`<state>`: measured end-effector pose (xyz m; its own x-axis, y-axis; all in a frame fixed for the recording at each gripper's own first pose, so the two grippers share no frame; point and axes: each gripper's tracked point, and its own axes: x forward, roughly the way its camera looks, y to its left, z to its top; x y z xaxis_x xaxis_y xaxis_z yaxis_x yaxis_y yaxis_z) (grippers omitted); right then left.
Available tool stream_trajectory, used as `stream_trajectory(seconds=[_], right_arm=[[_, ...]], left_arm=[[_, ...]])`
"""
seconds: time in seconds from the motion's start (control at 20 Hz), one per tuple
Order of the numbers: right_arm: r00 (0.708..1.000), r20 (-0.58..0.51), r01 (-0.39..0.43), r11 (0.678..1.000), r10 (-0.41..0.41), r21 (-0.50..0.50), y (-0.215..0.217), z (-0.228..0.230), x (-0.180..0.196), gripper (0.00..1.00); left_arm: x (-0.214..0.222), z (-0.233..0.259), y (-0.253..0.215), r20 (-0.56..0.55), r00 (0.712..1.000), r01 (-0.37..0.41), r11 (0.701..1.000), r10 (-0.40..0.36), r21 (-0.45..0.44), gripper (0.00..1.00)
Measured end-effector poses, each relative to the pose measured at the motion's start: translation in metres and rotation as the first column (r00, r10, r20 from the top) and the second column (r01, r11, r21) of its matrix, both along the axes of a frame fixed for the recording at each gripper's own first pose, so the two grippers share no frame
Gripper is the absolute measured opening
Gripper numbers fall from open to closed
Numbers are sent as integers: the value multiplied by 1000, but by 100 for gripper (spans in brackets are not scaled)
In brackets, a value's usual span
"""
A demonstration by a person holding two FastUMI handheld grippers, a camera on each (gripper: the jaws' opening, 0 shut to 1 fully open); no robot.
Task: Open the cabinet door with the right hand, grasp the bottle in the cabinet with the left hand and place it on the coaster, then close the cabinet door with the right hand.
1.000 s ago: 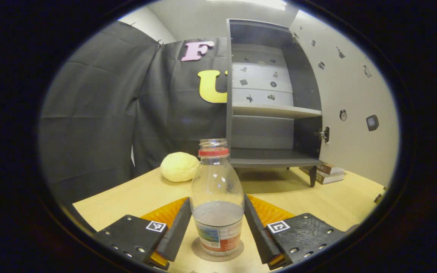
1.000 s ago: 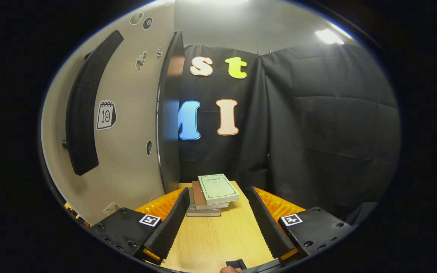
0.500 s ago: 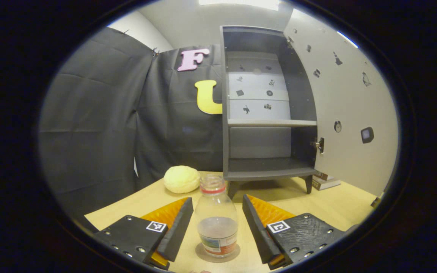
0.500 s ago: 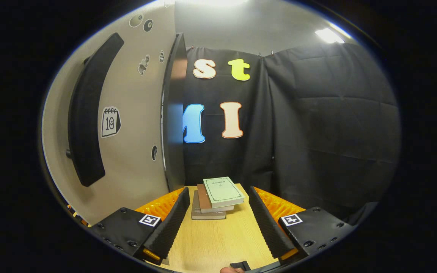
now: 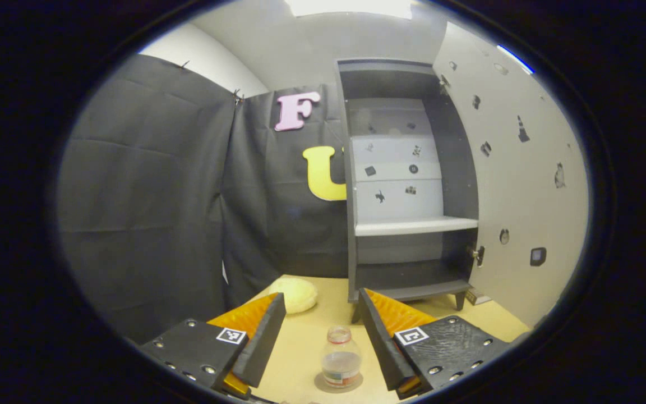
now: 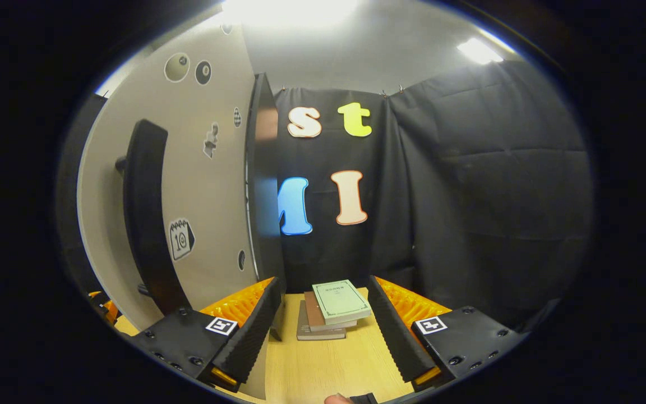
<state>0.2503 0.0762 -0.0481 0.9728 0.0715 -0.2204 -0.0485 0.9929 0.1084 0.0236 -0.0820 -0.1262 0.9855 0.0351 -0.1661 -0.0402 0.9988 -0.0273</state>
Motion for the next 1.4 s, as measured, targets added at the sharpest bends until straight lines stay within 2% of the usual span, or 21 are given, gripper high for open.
stream_trajectory(seconds=[0.1,0.15,0.2,0.25,0.35,0.4,0.5,0.9,1.2,1.25,1.4], right_arm=[[1000,22,-10,1000,10,25,3,14,-1,99],[999,29,-16,999,15,40,6,21,-2,95],[999,29,-26,998,25,57,11,24,-3,99],[999,20,-40,996,39,74,18,26,-5,98],[1000,12,-29,998,28,53,22,30,-6,90],[1000,17,-14,999,14,36,20,32,-9,95],[1000,13,10,1000,-11,11,23,33,-12,97],[996,-12,89,995,-90,-35,38,38,-20,97],[999,-17,43,998,-44,-45,87,43,-27,97],[999,-14,37,998,-37,-46,95,44,-27,97],[1000,-11,25,998,-25,-53,114,45,-28,96]], left_arm=[[-1,27,8,35,999,-4,1000,5,-9,81],[-1,37,13,45,999,-7,1000,7,-13,81],[0,43,17,52,999,-12,1000,13,-16,78],[0,49,21,55,998,-13,1000,14,-19,78],[2,58,27,61,998,-3,1000,4,-14,78],[4,60,31,64,998,5,1000,-4,-6,78],[6,66,42,74,997,18,1000,-19,7,78],[17,55,72,56,996,66,998,-65,-23,78],[16,52,95,57,995,86,996,-85,-10,78],[16,52,99,59,994,90,996,-90,-7,81],[17,50,110,59,994,97,995,-97,-8,78]])
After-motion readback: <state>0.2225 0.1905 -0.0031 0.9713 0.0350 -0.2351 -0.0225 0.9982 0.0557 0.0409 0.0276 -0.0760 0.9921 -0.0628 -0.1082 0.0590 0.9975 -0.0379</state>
